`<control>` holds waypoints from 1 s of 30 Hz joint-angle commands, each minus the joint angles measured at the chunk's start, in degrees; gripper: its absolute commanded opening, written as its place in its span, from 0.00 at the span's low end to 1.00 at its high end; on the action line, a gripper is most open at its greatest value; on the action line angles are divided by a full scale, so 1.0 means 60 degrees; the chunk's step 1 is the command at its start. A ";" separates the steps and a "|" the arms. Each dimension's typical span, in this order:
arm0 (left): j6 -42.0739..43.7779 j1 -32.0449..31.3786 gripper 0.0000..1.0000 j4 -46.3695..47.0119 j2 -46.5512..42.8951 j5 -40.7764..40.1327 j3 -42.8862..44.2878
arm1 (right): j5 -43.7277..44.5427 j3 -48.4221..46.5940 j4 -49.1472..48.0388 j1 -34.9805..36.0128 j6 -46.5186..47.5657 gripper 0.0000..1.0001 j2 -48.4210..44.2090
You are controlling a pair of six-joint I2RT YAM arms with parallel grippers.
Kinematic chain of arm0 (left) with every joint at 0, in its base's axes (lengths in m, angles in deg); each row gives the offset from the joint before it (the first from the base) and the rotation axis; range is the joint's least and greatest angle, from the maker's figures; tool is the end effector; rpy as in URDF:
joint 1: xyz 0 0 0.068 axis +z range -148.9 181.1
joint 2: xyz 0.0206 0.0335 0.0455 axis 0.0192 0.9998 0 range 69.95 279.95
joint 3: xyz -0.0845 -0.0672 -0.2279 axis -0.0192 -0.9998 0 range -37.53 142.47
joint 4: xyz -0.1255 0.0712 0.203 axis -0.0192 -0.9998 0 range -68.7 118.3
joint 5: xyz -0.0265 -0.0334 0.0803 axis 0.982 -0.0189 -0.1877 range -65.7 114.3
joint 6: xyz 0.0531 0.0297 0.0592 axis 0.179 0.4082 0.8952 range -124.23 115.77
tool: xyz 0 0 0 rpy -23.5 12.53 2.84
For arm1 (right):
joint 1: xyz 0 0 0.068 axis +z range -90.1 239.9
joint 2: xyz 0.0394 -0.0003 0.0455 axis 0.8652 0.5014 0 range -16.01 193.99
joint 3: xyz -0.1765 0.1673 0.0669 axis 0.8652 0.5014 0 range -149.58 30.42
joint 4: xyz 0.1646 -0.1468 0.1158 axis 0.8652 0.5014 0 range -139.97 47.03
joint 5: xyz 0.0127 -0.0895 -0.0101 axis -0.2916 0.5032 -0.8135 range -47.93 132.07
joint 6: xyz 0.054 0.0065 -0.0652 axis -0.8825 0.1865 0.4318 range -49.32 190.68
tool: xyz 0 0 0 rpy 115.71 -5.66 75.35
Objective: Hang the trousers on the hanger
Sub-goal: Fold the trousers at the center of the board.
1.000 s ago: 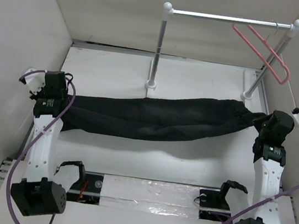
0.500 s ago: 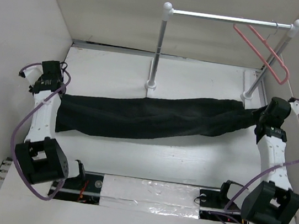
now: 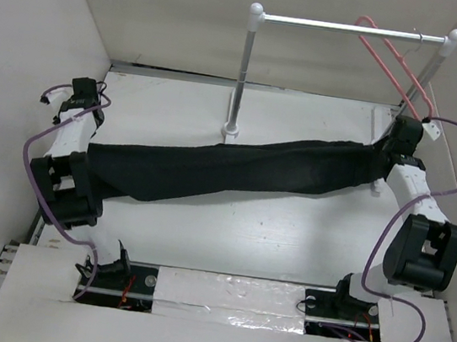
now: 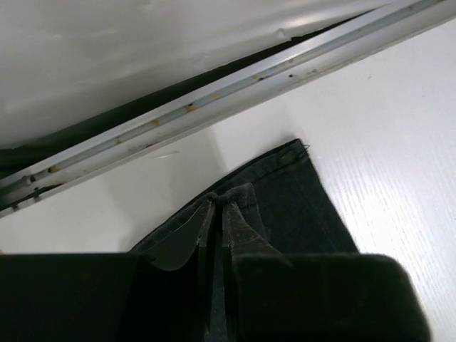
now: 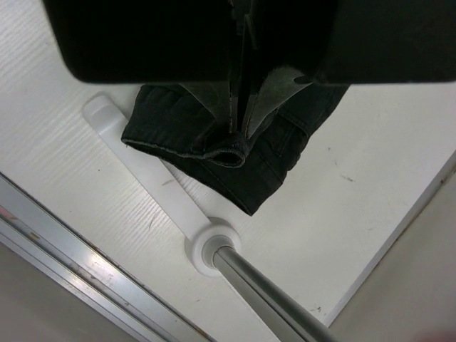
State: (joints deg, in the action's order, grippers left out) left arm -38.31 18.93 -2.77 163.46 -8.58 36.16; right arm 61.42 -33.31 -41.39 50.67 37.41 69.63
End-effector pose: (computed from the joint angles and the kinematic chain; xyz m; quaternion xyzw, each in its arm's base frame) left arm 0.3297 0.1486 0.2275 -0.4808 0.7711 0.2186 0.3555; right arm 0.3547 -0.0827 0.2513 0.3880 0.7674 -0.0408 0.5088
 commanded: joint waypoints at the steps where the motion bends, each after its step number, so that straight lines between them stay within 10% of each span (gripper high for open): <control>1: 0.0261 -0.0158 0.00 0.0651 0.0553 -0.0641 0.0725 | 0.1183 -0.0892 -0.1092 0.0162 0.0316 0.06 0.0504; 13: 0.0173 -0.0158 0.13 0.1048 0.2489 -0.0862 0.1664 | 0.1038 -0.1684 -0.1327 0.0338 0.0405 0.15 0.2175; 19: 0.0349 -0.0260 0.78 0.1267 0.2067 0.0030 0.1839 | 0.0204 -0.1465 -0.1489 0.0338 0.0273 0.97 0.1606; 30: -0.0309 -0.0101 0.69 0.2132 -0.3204 0.1755 -0.1817 | -0.2271 0.3336 -0.3405 0.0702 -0.0342 1.00 -0.2582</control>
State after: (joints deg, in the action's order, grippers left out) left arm -38.23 16.59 8.34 155.40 -2.46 31.26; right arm 53.38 -19.65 -55.31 53.36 36.86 58.60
